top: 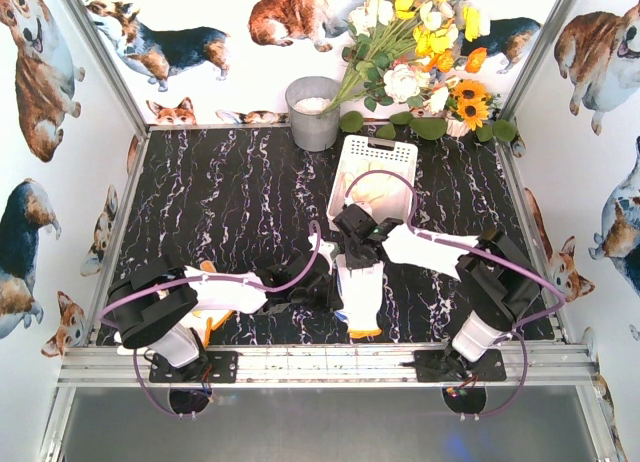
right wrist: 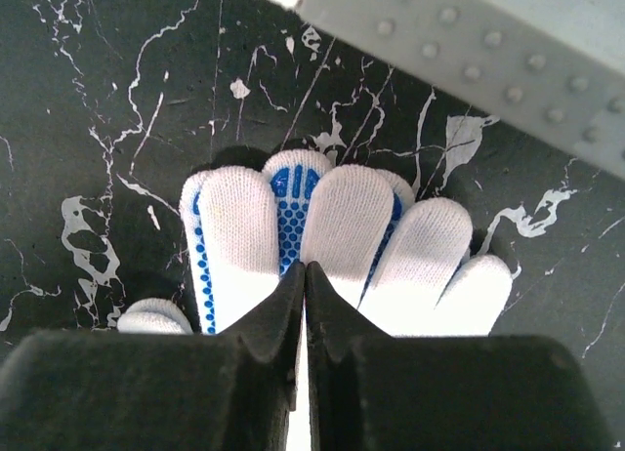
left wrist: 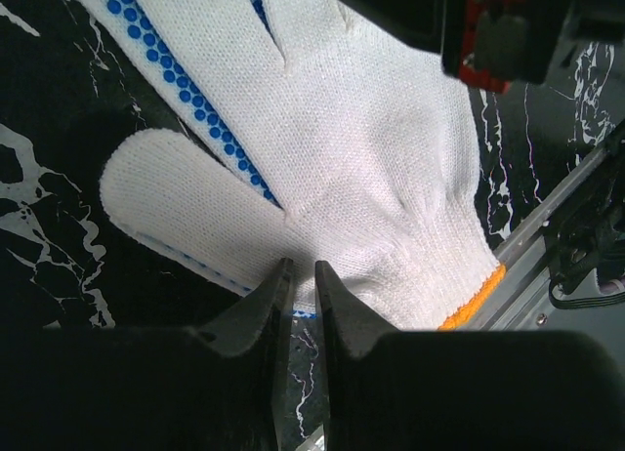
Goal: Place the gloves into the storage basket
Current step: Pair the glove with the glove.
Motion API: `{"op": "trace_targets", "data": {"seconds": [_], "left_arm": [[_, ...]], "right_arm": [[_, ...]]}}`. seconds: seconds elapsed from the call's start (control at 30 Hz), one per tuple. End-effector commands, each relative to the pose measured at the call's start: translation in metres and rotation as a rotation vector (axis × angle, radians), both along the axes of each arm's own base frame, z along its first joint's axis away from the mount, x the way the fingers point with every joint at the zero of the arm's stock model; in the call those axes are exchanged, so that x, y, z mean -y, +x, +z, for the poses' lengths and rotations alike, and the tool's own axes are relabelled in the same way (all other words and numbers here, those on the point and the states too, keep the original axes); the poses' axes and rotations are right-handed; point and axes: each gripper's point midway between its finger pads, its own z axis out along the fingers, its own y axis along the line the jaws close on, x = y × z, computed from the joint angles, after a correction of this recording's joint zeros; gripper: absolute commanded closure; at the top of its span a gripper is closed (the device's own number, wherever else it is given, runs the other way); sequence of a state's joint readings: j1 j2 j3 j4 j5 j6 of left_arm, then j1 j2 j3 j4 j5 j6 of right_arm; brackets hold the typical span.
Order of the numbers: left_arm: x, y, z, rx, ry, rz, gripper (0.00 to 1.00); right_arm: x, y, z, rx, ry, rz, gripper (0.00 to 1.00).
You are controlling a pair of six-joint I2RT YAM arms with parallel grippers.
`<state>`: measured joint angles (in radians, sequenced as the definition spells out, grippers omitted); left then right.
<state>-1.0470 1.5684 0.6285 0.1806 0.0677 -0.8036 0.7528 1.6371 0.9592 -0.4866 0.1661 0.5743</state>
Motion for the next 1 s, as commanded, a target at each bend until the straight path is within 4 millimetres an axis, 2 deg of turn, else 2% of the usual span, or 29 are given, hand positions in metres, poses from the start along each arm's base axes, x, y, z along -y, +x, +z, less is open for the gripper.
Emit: {"op": "trace_targets", "data": {"seconds": [0.0, 0.2, 0.3, 0.53, 0.73, 0.83, 0.97], "left_arm": [[-0.013, -0.006, -0.017, -0.030, 0.056, -0.006, 0.91], [-0.018, -0.009, -0.021, -0.043, 0.072, -0.001, 0.92], [-0.020, -0.009, -0.021, -0.045, 0.073, 0.006, 0.92], [-0.022, -0.011, -0.020, -0.046, 0.070, 0.011, 0.92], [-0.024, -0.012, -0.014, -0.037, 0.051, 0.014, 0.92], [-0.023, -0.011, -0.007, -0.023, 0.026, 0.013, 0.88], [-0.019, -0.006, 0.011, 0.013, -0.018, 0.023, 0.82]], "right_arm": [[-0.009, 0.014, 0.032, 0.102, 0.034, -0.006, 1.00], [-0.014, 0.011, 0.049, 0.144, 0.112, -0.007, 1.00], [-0.017, 0.011, 0.050, 0.157, 0.141, -0.009, 1.00], [-0.027, 0.007, 0.023, 0.077, 0.129, 0.020, 1.00], [-0.030, 0.011, 0.013, 0.065, 0.116, 0.015, 1.00], [-0.031, 0.012, 0.016, 0.072, 0.123, 0.017, 0.88], [-0.035, 0.012, 0.034, 0.098, 0.170, 0.026, 0.74]]}}
